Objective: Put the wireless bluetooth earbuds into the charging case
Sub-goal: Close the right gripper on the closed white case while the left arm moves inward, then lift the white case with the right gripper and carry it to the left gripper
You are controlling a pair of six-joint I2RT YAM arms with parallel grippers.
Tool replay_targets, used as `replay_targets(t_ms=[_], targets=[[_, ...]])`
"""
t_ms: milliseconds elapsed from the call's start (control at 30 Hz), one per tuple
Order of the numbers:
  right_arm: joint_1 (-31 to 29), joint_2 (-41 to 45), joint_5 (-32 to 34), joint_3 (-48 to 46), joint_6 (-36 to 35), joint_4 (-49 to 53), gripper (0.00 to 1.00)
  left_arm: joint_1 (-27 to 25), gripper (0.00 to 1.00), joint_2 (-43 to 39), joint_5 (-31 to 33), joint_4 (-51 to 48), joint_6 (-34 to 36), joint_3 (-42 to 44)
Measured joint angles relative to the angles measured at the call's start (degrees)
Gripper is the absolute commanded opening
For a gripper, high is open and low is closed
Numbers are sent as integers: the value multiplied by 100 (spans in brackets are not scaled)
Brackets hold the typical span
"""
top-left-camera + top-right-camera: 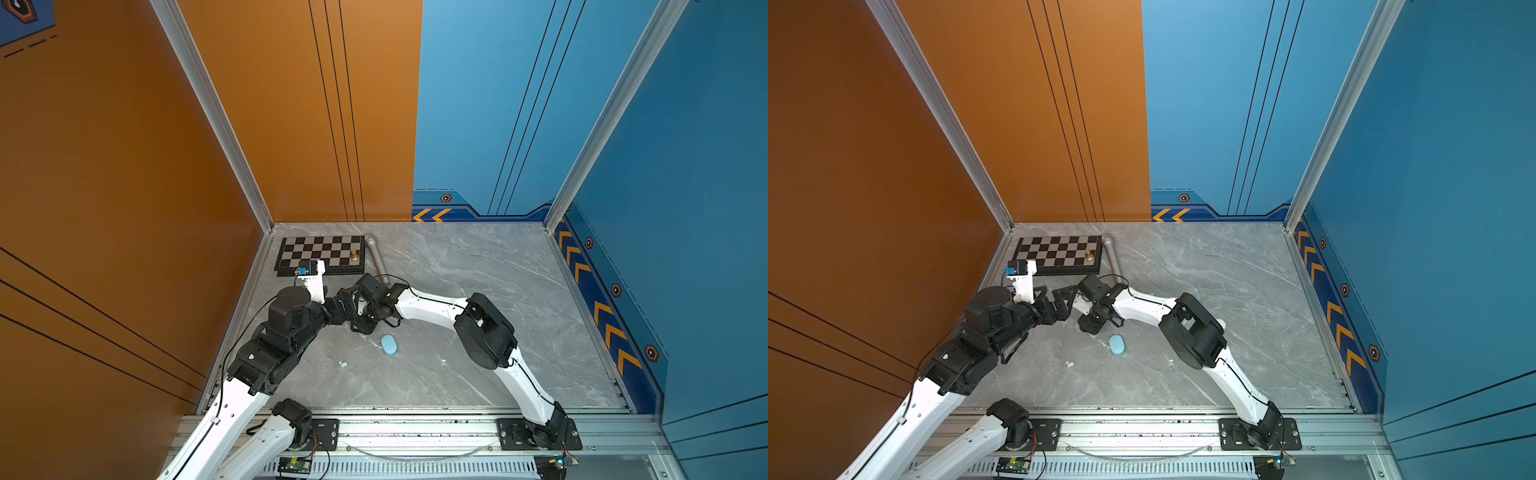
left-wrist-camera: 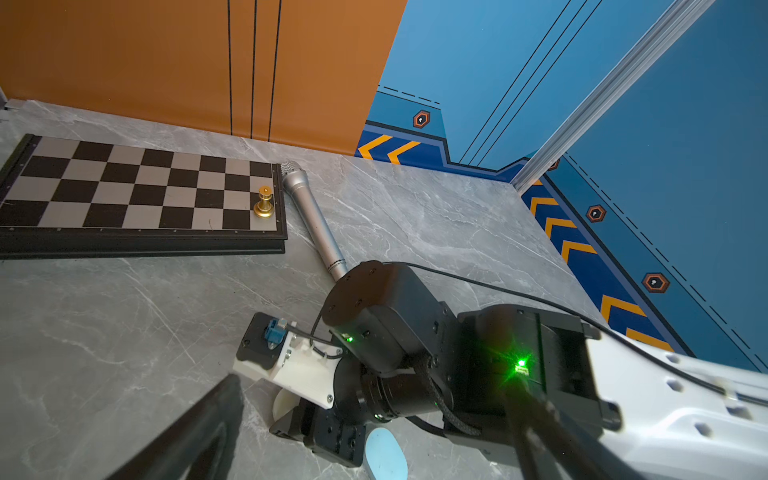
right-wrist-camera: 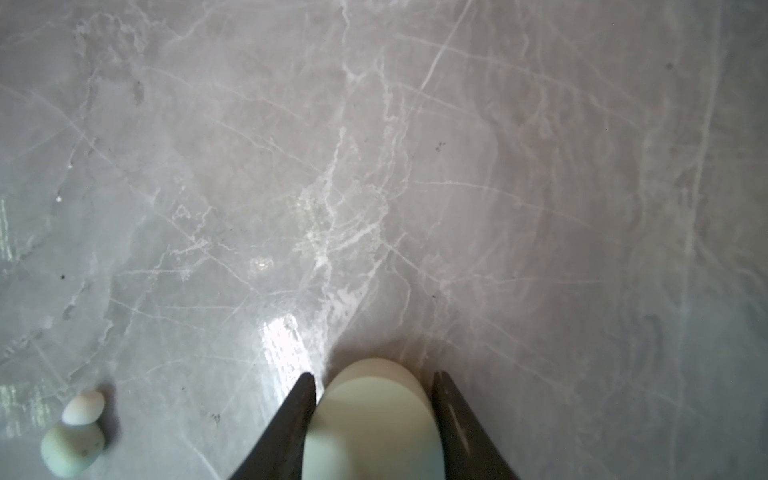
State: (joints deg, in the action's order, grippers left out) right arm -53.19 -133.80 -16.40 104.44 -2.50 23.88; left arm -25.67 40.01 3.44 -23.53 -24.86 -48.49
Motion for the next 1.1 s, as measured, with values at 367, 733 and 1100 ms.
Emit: replay_targets(t_ms=[367, 733, 1100], targets=[[1620, 1495, -846, -1198, 4308, -1550, 23, 208, 98, 295, 166, 1137, 184, 254], [2583, 3029, -831, -2413, 7724, -3412, 25, 295, 98, 2050, -455, 3410, 127, 291], [2721, 3270, -734, -2997, 9254, -4511, 26, -358, 98, 3807, -1110, 4177, 551, -1110]])
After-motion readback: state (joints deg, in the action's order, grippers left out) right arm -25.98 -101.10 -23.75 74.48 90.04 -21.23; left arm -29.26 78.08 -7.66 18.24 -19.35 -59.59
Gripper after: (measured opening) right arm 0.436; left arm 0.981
